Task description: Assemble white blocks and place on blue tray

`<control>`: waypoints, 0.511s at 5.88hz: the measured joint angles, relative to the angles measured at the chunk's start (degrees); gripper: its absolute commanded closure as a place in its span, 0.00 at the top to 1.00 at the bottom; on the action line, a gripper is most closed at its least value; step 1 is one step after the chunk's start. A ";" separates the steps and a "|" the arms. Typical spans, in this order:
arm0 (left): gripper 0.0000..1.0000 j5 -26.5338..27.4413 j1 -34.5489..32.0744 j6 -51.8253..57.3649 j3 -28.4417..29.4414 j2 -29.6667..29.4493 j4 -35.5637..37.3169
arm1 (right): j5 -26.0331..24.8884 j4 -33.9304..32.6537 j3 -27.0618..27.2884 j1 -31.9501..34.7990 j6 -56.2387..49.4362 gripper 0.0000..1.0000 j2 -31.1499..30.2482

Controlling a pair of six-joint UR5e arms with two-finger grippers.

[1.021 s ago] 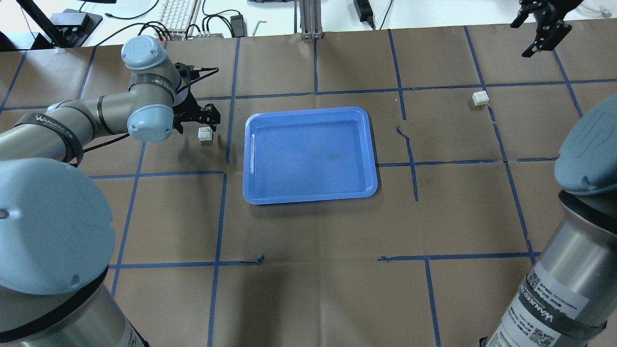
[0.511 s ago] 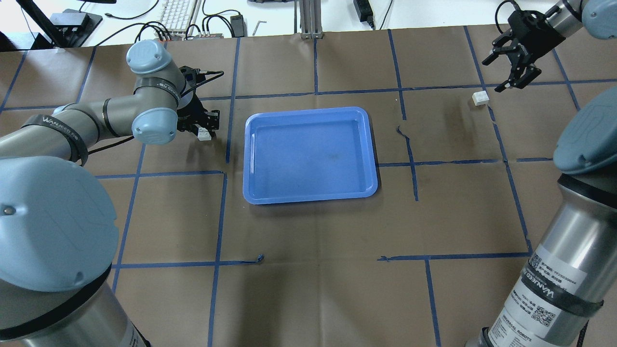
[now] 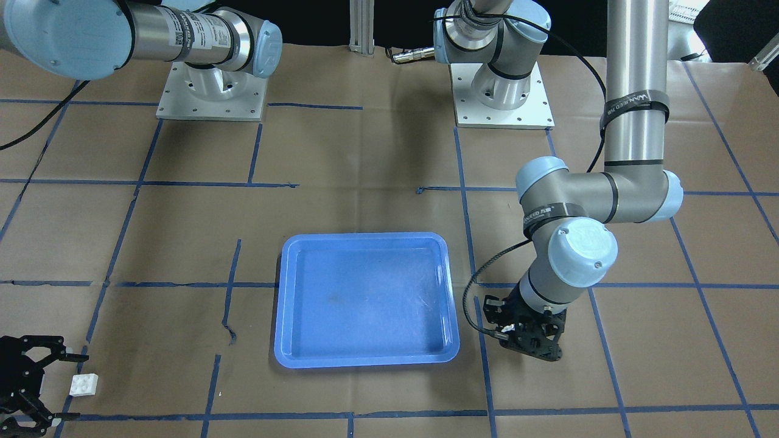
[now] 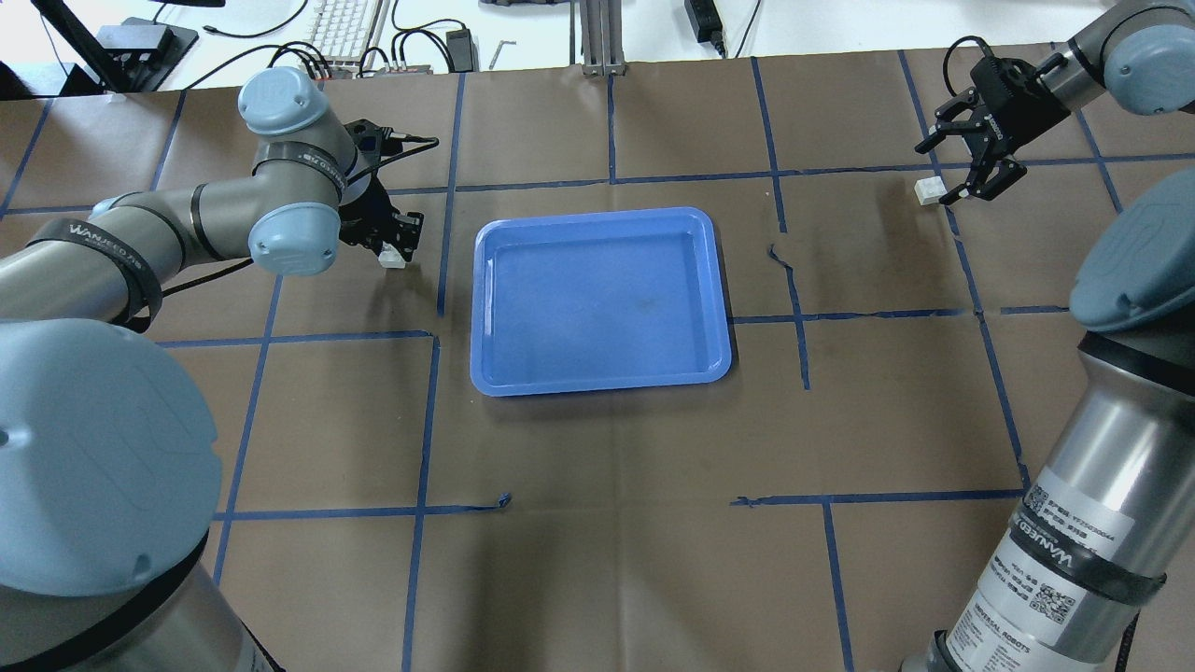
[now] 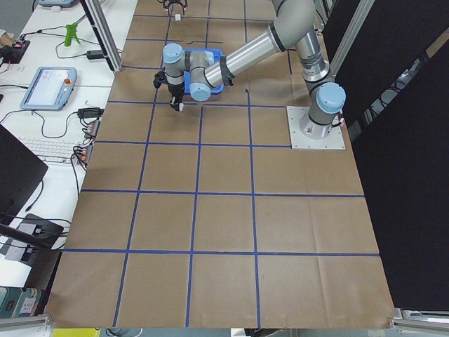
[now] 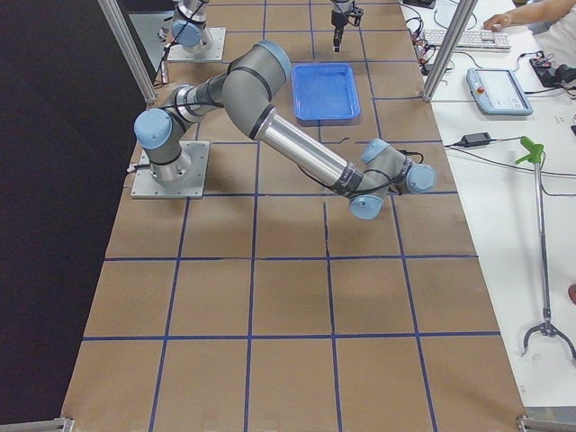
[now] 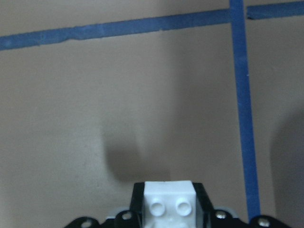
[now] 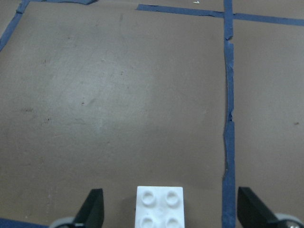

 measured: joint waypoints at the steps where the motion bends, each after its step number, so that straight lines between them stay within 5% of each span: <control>1: 0.14 0.70 -3.56 7.99 0.16 1.13 -0.92 | -0.10 -0.06 0.02 -0.14 0.22 0.60 0.05; 3: 0.15 0.97 -10.68 25.38 0.49 1.11 -1.08 | -0.24 -0.12 0.01 -0.41 0.44 0.37 0.10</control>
